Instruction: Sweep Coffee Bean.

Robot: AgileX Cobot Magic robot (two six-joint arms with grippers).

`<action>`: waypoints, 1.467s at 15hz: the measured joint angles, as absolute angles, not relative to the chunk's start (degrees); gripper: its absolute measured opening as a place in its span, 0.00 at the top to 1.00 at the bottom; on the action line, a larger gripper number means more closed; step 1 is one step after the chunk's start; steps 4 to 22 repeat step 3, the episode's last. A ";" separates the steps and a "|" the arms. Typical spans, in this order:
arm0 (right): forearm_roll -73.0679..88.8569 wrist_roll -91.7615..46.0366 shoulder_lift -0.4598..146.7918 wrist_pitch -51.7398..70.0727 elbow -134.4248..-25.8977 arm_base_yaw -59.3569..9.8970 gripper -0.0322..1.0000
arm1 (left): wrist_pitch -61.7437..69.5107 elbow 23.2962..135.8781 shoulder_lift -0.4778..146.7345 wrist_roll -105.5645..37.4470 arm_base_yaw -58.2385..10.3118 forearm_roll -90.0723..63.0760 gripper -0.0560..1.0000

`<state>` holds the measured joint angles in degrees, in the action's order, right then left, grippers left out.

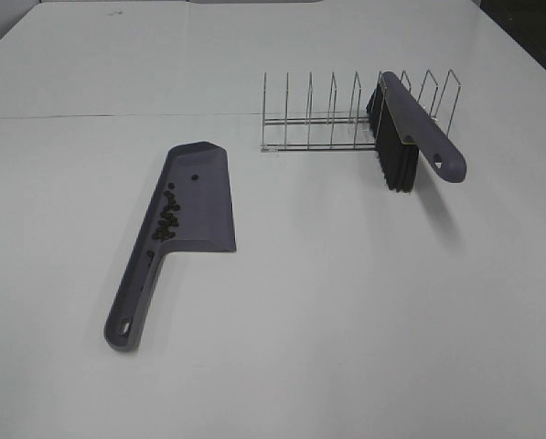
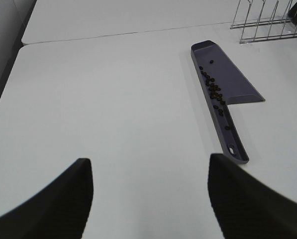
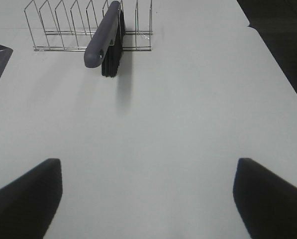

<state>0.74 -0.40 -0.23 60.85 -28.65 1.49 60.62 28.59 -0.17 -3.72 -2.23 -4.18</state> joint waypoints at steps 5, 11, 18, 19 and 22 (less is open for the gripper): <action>0.74 -0.40 -0.23 60.85 -28.65 1.49 0.17 | 60.56 28.59 -0.17 -3.72 -2.23 -4.24 0.35; 0.74 -0.40 -0.23 60.85 -28.65 1.49 0.17 | 60.56 28.59 -0.17 -3.72 -2.23 -4.24 0.35; 0.74 -0.40 -0.23 60.85 -28.65 1.49 0.17 | 60.56 28.59 -0.17 -3.72 -2.23 -4.24 0.35; 0.74 -0.40 -0.23 60.85 -28.65 1.49 0.17 | 60.56 28.59 -0.17 -3.72 -2.23 -4.24 0.35; 0.74 -0.40 -0.23 60.85 -28.65 1.49 0.17 | 60.56 28.59 -0.17 -3.72 -2.23 -4.24 0.35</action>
